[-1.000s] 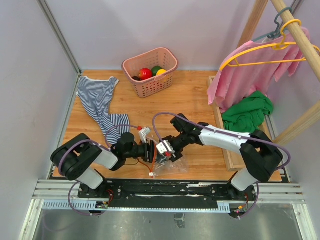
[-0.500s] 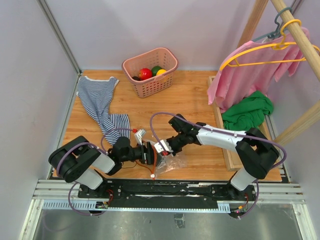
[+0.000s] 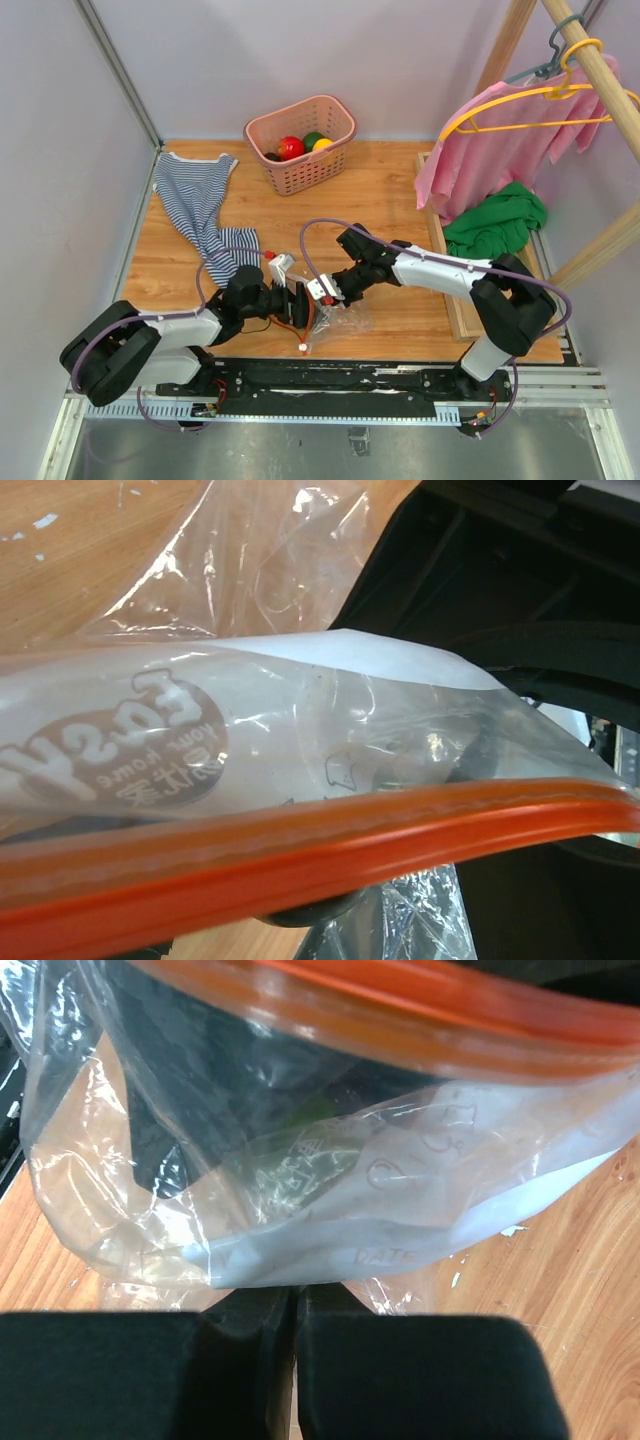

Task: Open the zip-top bag and remove the fake food
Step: Pick up the fake fruit from the zipper food storage bag, then place the fake fruit in the bin.

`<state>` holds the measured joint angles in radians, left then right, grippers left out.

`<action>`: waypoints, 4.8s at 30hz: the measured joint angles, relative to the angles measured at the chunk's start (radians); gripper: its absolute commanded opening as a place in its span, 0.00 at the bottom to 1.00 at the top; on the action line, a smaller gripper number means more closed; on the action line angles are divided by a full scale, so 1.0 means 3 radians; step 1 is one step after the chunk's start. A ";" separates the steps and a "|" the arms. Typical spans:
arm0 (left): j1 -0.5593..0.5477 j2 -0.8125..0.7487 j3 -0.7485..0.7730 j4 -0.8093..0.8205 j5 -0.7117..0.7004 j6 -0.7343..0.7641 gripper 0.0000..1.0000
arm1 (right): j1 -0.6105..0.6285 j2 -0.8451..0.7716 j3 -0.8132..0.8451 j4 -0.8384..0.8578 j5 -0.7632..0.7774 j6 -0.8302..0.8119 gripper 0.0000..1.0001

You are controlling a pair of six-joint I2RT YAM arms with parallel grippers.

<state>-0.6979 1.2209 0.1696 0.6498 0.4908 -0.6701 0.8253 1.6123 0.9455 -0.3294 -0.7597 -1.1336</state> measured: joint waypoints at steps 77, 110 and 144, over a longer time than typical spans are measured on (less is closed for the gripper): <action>0.0818 -0.1651 0.1439 -0.2135 -0.0440 -0.0113 0.19 | -0.1095 -0.0158 0.0086 -0.0286 0.0436 -0.0215 0.40; 0.1500 0.2412 0.5127 -0.1887 -0.1808 0.0383 0.78 | -0.1194 -0.1511 0.0740 -0.1681 -0.0449 0.0322 0.94; 0.1203 -0.1237 0.3539 -0.2369 -0.0739 0.1082 0.99 | -0.1498 -0.1932 0.2736 -0.2530 0.0427 0.1666 0.98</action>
<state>-0.3370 0.8497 1.2312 -0.0608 0.2691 -0.3454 0.3759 1.0328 1.7664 -1.0885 -0.6315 -0.6338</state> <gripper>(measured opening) 0.993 0.984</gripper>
